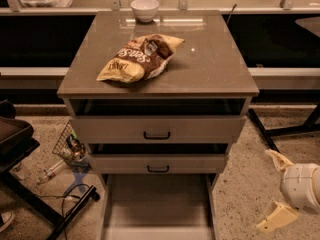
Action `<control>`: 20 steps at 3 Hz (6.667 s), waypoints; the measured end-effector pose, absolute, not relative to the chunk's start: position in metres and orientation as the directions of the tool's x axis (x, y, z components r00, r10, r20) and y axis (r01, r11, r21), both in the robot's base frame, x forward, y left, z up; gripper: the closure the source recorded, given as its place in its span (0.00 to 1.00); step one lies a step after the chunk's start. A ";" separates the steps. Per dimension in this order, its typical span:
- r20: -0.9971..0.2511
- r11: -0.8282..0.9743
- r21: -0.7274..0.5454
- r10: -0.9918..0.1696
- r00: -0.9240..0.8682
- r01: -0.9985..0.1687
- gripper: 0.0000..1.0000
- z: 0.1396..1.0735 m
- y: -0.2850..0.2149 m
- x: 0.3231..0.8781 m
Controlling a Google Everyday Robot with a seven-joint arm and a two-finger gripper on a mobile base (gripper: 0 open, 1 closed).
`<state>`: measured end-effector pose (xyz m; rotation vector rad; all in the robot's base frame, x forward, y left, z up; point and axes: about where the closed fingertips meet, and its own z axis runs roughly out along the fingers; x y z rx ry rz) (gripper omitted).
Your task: Close bottom drawer
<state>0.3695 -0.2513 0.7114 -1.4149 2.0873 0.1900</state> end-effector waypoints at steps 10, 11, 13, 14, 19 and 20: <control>-0.791 0.347 0.183 -0.504 -0.348 -0.920 1.00 0.240 -0.183 0.238; -0.818 0.333 0.206 -0.458 -0.349 -0.920 1.00 0.204 -0.170 0.245; -0.871 0.321 0.177 -0.390 -0.300 -0.930 1.00 0.161 -0.135 0.310; -0.871 0.320 0.175 -0.390 -0.298 -0.931 1.00 0.160 -0.133 0.311; -0.899 0.235 0.055 -0.410 -0.150 -0.971 1.00 0.174 -0.074 0.449; -0.899 0.235 0.056 -0.410 -0.151 -0.971 1.00 0.174 -0.074 0.447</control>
Offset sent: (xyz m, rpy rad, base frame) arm -0.0683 0.0409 -0.1906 0.2339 0.0756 0.0602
